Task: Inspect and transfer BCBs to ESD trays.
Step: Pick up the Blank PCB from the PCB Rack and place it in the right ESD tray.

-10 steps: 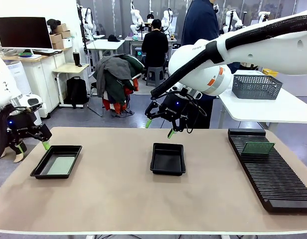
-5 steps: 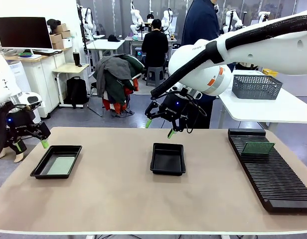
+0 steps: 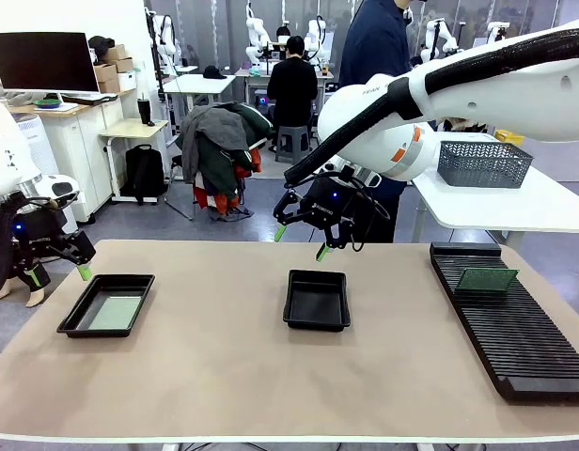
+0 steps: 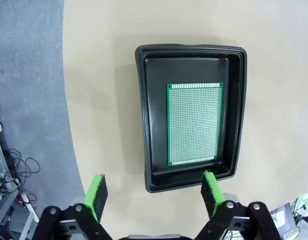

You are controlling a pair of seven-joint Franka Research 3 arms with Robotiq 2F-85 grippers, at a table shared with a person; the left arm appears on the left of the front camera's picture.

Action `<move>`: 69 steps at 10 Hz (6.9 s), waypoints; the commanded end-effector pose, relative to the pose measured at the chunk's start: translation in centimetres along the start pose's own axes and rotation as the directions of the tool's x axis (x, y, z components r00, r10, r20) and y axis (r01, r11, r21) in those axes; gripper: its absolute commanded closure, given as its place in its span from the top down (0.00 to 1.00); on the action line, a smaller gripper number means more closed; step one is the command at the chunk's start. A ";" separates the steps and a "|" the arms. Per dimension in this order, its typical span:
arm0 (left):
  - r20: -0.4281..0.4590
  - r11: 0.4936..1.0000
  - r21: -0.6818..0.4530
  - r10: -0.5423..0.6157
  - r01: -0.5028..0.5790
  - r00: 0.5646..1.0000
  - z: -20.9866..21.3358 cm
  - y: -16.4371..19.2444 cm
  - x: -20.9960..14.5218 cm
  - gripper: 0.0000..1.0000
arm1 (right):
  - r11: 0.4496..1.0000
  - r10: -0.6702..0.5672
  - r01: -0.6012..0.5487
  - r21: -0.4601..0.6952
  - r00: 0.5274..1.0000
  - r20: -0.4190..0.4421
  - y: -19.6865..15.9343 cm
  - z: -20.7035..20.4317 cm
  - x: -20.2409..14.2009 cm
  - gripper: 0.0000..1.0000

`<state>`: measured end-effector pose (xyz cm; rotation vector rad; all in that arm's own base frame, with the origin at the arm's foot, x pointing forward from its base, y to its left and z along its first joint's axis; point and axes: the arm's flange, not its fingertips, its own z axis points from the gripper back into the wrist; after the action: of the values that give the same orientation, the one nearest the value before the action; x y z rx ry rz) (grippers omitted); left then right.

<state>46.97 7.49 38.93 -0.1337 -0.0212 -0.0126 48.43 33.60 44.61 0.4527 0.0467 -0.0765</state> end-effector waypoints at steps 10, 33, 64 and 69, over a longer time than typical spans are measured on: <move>0.008 1.000 -0.009 -0.010 0.010 1.000 -0.2 0.0 -0.1 1.00 | 1.000 -0.009 0.009 -0.020 1.000 0.001 0.1 0.0 0.1 1.00; 0.008 1.000 -0.009 -0.010 0.010 1.000 -0.2 0.0 -0.1 1.00 | -0.145 0.909 -0.967 -0.208 -0.048 -0.413 -27.4 34.6 -7.7 1.00; 0.008 1.000 -0.009 -0.010 0.010 1.000 -0.2 0.0 -0.1 1.00 | -0.147 0.945 -0.972 -0.183 -0.083 -0.316 -39.0 11.4 7.6 1.00; 0.008 1.000 -0.009 -0.010 0.010 1.000 -0.2 0.0 -0.1 1.00 | -0.120 0.938 -0.980 -0.162 -0.058 -0.343 -39.3 9.9 9.0 1.00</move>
<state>46.97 7.36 38.85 -0.1343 -0.0201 -0.0151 53.85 -6.37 36.21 -0.0253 -0.1744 1.5450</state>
